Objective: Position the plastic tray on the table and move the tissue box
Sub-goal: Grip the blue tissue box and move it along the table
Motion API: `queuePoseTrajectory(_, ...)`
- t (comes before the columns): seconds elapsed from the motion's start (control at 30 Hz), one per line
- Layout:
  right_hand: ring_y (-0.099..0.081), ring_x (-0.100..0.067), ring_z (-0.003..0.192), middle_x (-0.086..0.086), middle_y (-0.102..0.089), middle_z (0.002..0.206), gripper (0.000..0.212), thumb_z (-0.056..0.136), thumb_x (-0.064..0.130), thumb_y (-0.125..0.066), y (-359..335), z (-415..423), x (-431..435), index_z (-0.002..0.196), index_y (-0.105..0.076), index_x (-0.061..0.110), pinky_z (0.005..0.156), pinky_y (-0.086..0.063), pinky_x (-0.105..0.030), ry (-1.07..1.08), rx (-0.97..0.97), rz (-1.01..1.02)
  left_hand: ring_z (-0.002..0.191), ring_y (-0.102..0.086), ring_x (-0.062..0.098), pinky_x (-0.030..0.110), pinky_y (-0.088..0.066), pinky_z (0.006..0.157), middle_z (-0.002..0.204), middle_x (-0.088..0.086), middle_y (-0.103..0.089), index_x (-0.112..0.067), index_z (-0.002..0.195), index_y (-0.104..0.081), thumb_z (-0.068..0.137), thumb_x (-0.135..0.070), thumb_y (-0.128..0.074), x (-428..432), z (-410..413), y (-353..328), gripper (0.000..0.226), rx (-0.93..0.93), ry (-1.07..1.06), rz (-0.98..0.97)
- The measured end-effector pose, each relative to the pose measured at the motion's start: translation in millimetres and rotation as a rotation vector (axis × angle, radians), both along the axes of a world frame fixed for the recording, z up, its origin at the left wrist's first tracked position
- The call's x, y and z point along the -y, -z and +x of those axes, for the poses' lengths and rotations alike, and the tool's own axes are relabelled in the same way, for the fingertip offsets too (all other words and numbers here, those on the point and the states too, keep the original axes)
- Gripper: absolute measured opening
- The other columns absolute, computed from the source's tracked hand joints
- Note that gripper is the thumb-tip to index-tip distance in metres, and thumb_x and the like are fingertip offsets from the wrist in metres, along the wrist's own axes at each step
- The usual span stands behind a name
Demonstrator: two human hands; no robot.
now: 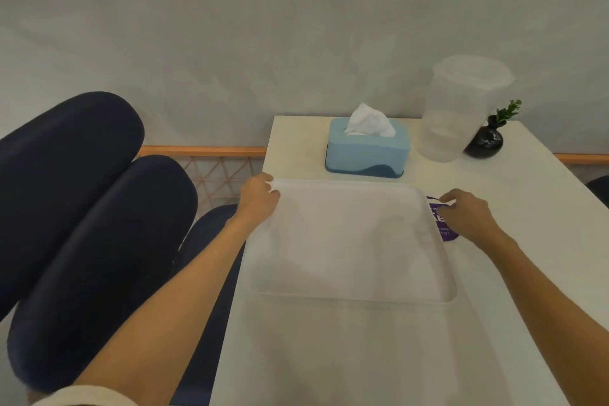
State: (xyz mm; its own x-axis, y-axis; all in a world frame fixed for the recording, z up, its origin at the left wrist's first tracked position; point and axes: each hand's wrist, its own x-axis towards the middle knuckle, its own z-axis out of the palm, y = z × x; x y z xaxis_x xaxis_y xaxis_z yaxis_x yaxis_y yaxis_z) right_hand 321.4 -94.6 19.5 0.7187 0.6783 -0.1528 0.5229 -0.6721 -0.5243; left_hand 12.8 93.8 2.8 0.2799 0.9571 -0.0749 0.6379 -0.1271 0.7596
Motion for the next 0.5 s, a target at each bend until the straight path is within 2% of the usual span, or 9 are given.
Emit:
queuePoseTrajectory(0.1, -0.062, -0.037, 0.104, -0.020, -0.063, 0.122, 0.039, 0.086, 0.019, -0.059, -17, 9, -19, 0.123, -0.057, 0.009, 0.086, -0.052, -0.042, -0.005, -0.088, 0.057, 0.097, -0.055, 0.022, 0.030, -0.043, 0.077, 0.121, 0.016, -0.059, -0.004, 0.129, -0.053, 0.091, -0.012, -0.058, -13, 34, -19, 0.039, 0.217, -0.006, -0.139)
queuePoseTrajectory(0.2, -0.062, -0.034, 0.103, -0.019, -0.061, 0.125, 0.039, 0.089, 0.021, -0.058, -25, 20, -50, 0.126, -0.054, 0.010, 0.088, -0.052, -0.042, -0.011, -0.224, 0.146, 0.095, -0.059, 0.022, 0.032, -0.050, 0.076, 0.114, 0.012, -0.059, -0.005, 0.128, -0.054, 0.091, -0.017, -0.058, -32, 69, -29, 0.038, 0.355, 0.002, -0.280)
queuePoseTrajectory(0.27, -0.061, -0.033, 0.106, -0.019, -0.058, 0.129, 0.042, 0.091, 0.021, -0.056, -25, 27, -73, 0.131, -0.049, 0.010, 0.087, -0.051, -0.041, 0.004, -0.301, 0.196, 0.103, -0.060, 0.024, 0.036, -0.051, 0.091, 0.118, 0.010, -0.059, -0.008, 0.130, -0.052, 0.092, -0.024, -0.057, -45, 93, -32, 0.041, 0.352, -0.017, -0.309)
queuePoseTrajectory(0.3, -0.061, -0.033, 0.108, -0.019, -0.056, 0.131, 0.044, 0.092, 0.023, -0.054, -23, 31, -84, 0.134, -0.047, 0.011, 0.088, -0.051, -0.041, 0.010, -0.330, 0.217, 0.112, -0.058, 0.026, 0.040, -0.049, 0.100, 0.125, 0.011, -0.058, -0.010, 0.133, -0.049, 0.092, -0.030, -0.056, -50, 104, -33, 0.045, 0.342, -0.029, -0.320)
queuePoseTrajectory(0.37, -0.058, -0.034, 0.114, -0.017, -0.052, 0.137, 0.048, 0.094, 0.027, -0.051, -18, 36, -104, 0.139, -0.041, 0.013, 0.093, -0.050, -0.044, 0.030, -0.381, 0.253, 0.127, -0.049, 0.029, 0.044, -0.043, 0.108, 0.141, 0.011, -0.048, -0.014, 0.141, -0.040, 0.093, -0.039, -0.053, -58, 125, -33, 0.056, 0.332, -0.058, -0.340)
queuePoseTrajectory(0.43, -0.053, -0.034, 0.122, -0.014, -0.045, 0.145, 0.052, 0.095, 0.032, -0.047, -11, 39, -122, 0.143, -0.035, 0.015, 0.097, -0.048, -0.046, 0.050, -0.417, 0.279, 0.135, -0.040, 0.029, 0.038, -0.039, 0.109, 0.151, 0.008, -0.037, -0.015, 0.147, -0.029, 0.094, -0.042, -0.048, -63, 144, -29, 0.063, 0.350, -0.080, -0.355)
queuePoseTrajectory(0.5, -0.048, -0.035, 0.128, -0.011, -0.041, 0.149, 0.054, 0.096, 0.035, -0.043, -3, 42, -137, 0.146, -0.031, 0.016, 0.100, -0.046, -0.048, 0.069, -0.446, 0.293, 0.137, -0.036, 0.027, 0.031, -0.035, 0.097, 0.155, 0.006, -0.032, -0.014, 0.150, -0.021, 0.096, -0.042, -0.044, -66, 161, -23, 0.066, 0.383, -0.092, -0.364)
